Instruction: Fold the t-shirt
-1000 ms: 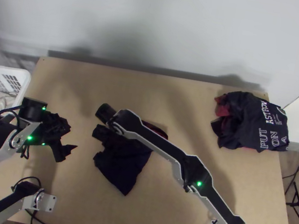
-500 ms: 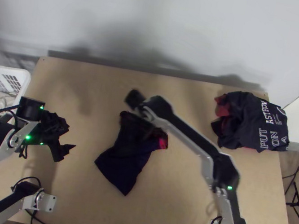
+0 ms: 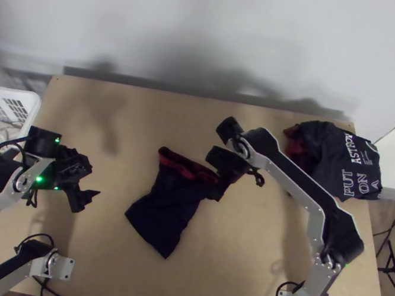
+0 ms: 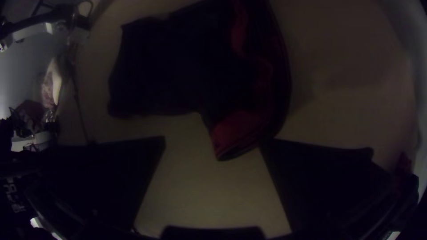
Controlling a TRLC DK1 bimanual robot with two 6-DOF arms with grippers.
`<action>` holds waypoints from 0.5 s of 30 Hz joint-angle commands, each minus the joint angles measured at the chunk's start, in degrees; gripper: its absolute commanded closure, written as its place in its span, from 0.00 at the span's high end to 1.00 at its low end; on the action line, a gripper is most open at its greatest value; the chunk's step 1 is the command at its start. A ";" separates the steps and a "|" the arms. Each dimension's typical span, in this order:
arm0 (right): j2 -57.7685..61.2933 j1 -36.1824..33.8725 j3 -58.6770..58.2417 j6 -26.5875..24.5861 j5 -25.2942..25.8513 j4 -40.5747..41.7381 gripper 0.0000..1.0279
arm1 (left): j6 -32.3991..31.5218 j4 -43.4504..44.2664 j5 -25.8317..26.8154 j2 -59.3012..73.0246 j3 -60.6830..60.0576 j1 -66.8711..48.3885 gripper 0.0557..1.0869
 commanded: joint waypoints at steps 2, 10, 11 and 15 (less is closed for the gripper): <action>-2.58 -1.67 -5.79 -0.94 0.97 4.31 0.96 | 0.81 0.18 0.04 1.23 0.74 0.26 0.95; -2.49 -2.11 -5.97 -2.00 1.24 5.54 0.95 | 0.72 0.18 0.04 2.02 1.27 0.52 0.95; -2.40 -1.76 -5.97 -1.91 1.24 5.80 0.95 | 0.72 0.18 0.04 2.11 1.27 0.52 0.95; -2.14 -0.27 -6.06 -1.82 1.24 6.68 0.91 | 0.72 0.18 0.04 2.46 1.36 0.78 0.95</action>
